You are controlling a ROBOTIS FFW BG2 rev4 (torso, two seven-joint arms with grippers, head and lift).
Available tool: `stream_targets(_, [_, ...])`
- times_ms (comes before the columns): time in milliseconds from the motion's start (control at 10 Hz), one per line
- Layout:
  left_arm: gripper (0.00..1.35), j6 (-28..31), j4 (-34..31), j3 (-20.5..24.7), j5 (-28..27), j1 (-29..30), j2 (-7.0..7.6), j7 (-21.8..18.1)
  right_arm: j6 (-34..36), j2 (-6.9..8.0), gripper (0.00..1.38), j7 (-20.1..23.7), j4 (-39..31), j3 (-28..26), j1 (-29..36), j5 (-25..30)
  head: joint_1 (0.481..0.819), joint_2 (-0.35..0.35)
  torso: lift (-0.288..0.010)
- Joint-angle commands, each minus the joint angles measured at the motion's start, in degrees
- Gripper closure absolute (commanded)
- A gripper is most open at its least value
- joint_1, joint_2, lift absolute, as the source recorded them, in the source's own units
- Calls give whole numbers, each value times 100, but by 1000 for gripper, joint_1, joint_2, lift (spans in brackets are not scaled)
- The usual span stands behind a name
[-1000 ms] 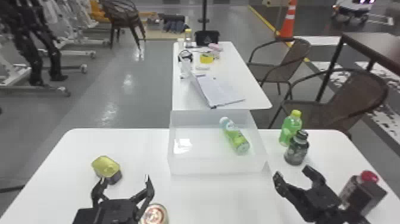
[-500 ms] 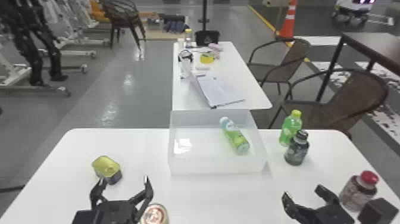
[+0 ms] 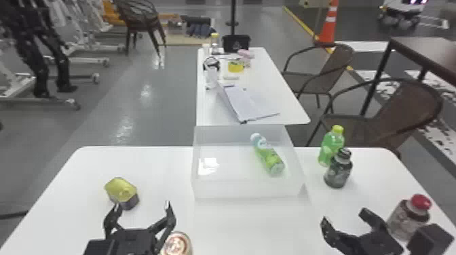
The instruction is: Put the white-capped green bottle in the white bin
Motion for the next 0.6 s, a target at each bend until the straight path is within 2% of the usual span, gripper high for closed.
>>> stream_targets(0, [125,3,1,4,1,-2,-15,0,-30,0,84,0,-10,9,-10,24,549,0,-100])
stream_targets(500, [125,11,1,4,1,-2,-15,0,-82,9,84,0,-28,9,-1,86,549,0,-100])
